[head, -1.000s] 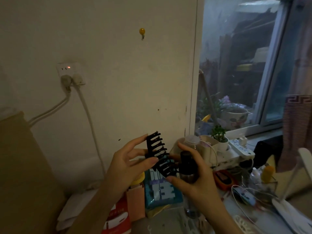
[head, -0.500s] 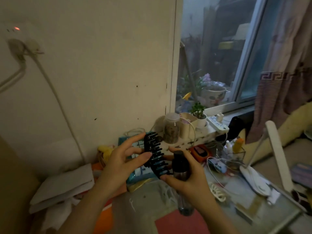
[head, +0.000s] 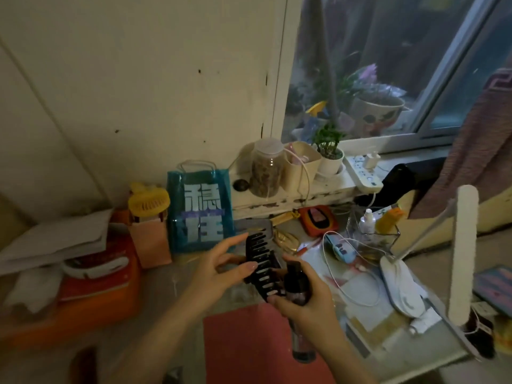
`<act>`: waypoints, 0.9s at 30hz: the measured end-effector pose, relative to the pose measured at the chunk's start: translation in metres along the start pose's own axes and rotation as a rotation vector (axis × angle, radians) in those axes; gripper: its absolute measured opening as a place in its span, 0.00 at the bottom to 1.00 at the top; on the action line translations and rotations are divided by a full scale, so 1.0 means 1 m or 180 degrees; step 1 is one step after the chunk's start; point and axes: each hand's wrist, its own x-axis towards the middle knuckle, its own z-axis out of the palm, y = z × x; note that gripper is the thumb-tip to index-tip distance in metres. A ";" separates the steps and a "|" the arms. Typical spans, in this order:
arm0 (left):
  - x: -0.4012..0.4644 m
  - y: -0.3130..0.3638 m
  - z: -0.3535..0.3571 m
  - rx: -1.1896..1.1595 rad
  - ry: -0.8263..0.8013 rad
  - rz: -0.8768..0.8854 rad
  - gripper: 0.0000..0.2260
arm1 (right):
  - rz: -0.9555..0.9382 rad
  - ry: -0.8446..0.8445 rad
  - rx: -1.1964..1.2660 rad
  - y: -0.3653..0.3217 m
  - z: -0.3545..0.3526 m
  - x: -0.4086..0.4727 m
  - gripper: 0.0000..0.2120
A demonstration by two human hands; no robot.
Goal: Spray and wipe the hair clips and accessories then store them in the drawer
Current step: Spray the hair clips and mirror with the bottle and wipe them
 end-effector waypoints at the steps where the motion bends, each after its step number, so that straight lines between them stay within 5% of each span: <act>1: 0.004 -0.008 0.012 0.0030 0.0005 -0.0063 0.24 | 0.0074 -0.0024 0.0000 0.011 -0.012 0.001 0.30; 16: 0.006 -0.140 0.129 -0.0381 0.0439 -0.1535 0.21 | 0.1155 -0.0442 -0.0504 0.118 -0.093 -0.012 0.21; 27: -0.015 -0.203 0.161 -0.0468 0.0782 -0.2188 0.21 | 0.1608 -0.0684 -0.1091 0.183 -0.101 -0.024 0.28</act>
